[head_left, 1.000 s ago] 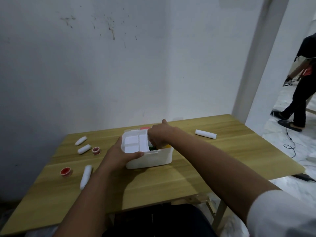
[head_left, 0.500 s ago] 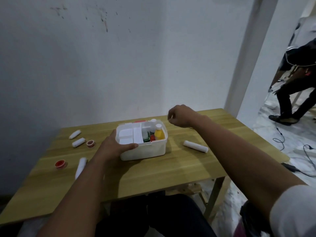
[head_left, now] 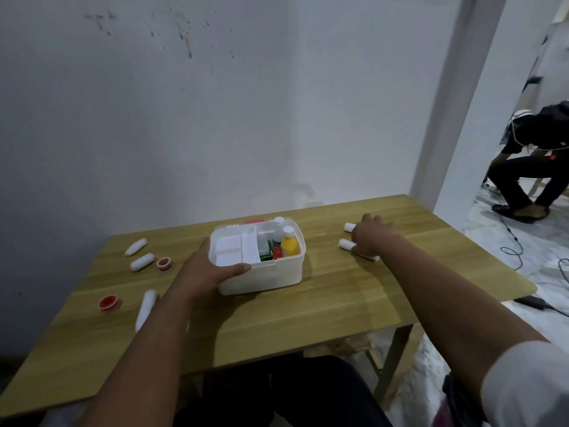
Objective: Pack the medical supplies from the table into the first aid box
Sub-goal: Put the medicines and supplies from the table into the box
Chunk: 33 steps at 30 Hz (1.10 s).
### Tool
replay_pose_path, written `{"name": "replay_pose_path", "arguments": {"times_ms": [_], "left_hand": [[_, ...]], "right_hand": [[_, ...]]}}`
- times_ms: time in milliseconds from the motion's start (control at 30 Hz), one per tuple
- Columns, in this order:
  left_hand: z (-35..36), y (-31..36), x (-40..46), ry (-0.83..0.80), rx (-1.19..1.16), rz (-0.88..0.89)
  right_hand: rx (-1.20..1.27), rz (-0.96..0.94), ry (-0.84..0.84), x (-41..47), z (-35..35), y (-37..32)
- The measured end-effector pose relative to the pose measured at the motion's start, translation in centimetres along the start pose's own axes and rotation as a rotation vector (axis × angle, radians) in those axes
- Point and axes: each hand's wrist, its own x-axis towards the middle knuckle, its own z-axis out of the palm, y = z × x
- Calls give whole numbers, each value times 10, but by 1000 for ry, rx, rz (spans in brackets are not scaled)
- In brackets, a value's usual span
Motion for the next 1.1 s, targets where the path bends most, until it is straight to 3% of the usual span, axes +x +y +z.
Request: {"name": "replay_pose_path", "arguments": {"times_ms": [233,567,733,967,1100], "left_hand": [[-1,-4,2,-9,-9,-16],[1,1,-1,6,2,-3],[2,5,-4,2,-31,10],[-1,3,-3,-8,-14,-3],[-1,3,-3,-7,-10,-17]], "right_hand": [[220,59,-26,25,-1,18],[217,119,-80,24,-2,5],[348,64,36,7,-30,-10],[748,-119,377,-22,-85,-61],[916,-162,418,-45,-86,-90]]}}
